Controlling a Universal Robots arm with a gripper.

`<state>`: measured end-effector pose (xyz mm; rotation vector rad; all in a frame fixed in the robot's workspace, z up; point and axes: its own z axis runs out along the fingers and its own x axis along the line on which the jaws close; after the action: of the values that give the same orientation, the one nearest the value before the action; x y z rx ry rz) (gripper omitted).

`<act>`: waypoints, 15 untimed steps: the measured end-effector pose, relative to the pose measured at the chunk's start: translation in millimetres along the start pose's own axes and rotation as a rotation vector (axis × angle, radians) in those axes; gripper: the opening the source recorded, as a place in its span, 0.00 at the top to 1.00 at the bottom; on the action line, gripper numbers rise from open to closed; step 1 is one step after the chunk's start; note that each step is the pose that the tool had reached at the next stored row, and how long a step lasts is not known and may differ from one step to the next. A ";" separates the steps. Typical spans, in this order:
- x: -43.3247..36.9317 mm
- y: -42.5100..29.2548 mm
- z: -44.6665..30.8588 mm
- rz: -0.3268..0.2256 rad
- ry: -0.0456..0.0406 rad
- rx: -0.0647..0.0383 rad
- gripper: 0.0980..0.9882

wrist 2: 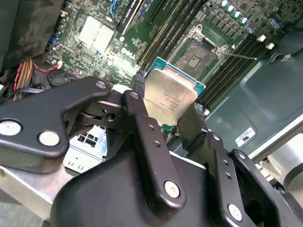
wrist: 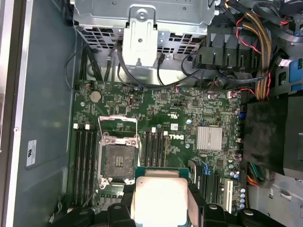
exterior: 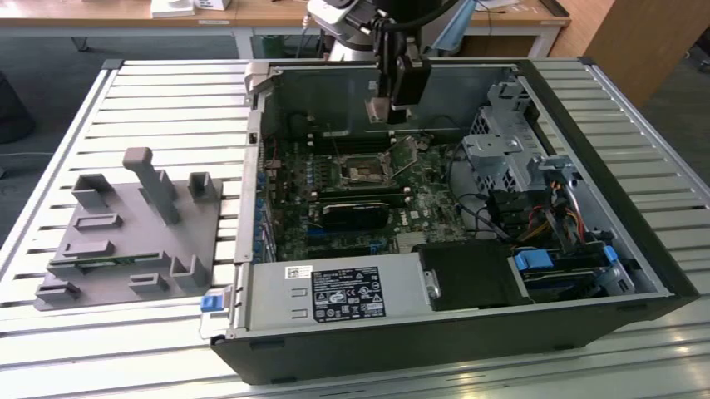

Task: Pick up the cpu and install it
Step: 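Place the cpu into insertion slot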

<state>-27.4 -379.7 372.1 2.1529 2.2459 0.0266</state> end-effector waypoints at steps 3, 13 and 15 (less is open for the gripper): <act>0.0 -0.1 2.9 0.000 -0.0004 -0.001 0.52; 3.0 -0.6 20.9 -0.004 -0.0011 -0.002 0.52; 7.9 -0.5 24.5 -0.005 -0.0011 -0.002 0.52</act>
<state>-27.4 -372.1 347.6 2.1455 2.2503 0.0271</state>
